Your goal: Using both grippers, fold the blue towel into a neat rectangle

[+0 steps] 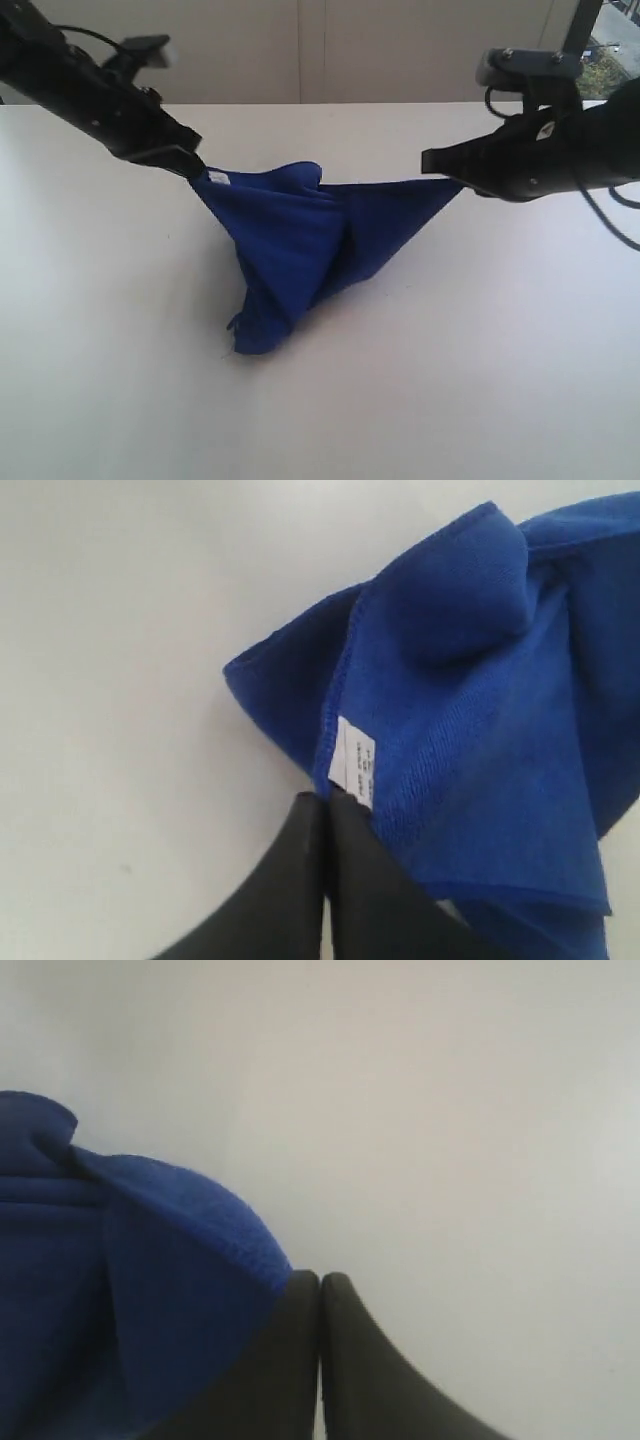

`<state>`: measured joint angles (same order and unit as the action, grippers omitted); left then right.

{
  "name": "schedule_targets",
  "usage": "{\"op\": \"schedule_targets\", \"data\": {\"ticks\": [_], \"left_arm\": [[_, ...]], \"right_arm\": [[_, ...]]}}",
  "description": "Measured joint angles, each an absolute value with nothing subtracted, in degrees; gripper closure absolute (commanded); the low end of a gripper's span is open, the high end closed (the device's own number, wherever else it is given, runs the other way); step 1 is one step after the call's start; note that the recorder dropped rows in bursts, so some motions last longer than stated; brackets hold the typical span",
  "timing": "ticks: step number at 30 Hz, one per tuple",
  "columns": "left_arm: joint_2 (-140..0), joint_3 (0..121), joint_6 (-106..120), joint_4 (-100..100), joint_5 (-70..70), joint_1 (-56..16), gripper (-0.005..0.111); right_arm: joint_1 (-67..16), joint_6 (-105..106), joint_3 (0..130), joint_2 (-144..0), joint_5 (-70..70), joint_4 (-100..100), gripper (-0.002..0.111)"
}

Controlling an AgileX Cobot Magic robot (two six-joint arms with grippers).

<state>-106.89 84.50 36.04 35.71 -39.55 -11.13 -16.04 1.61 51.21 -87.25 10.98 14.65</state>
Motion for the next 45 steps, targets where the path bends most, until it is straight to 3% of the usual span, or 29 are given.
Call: {"op": "schedule_targets", "data": {"ticks": [6, 17, 32, 45], "left_arm": [[-97.77, 84.5, 35.84, 34.67, -47.34, -6.9, 0.107], [-88.9, 84.5, 35.84, 34.91, -52.39, -6.74, 0.107], [-89.6, 74.36, 35.84, 35.5, -46.51, -6.74, 0.107], [-89.6, 67.59, 35.84, 35.63, -32.38, -6.74, 0.107]], "right_arm": [[-14.7, 1.57, 51.21, -78.55, 16.1, 11.29, 0.108], [-14.36, 1.43, 51.21, -69.7, 24.91, 9.71, 0.108], [-15.51, 3.23, 47.85, -75.53, 24.33, 27.4, 0.108], [-28.02, 3.96, 49.13, -87.02, 18.5, 29.73, 0.108]]}}
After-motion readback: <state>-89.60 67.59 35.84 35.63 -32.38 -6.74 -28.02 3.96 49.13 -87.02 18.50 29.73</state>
